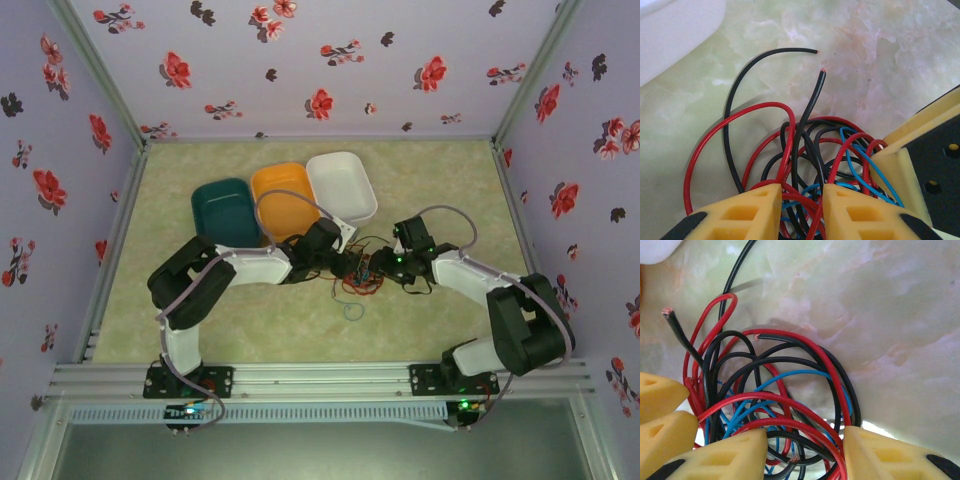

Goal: Untangle the cables

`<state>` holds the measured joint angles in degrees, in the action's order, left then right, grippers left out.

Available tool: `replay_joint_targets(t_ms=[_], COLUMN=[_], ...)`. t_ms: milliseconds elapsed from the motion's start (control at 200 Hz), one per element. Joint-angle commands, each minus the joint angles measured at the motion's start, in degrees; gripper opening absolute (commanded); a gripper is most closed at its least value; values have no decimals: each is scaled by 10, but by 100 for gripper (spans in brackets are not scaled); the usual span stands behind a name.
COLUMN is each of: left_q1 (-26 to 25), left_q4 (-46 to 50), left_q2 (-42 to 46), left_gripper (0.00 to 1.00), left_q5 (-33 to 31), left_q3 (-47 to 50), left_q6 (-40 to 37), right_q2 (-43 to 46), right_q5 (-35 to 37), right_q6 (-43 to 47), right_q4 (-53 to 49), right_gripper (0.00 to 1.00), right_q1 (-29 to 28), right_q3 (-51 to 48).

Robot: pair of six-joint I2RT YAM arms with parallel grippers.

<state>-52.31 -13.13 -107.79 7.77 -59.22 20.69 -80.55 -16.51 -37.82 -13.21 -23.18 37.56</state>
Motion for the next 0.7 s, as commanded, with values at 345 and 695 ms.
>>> replay_joint_targets(t_ms=[345, 695], left_q1=[1, 1], left_q4=[37, 56], left_q2=[2, 39], left_gripper=[28, 28], left_q5=[2, -6], left_q3=[-1, 28], left_q6=[-6, -11], right_q2=[78, 136], right_q5=[1, -2], right_q6=[8, 16], right_q4=[-65, -132], right_gripper=[0, 0], right_q1=[0, -2], right_q3=[17, 55])
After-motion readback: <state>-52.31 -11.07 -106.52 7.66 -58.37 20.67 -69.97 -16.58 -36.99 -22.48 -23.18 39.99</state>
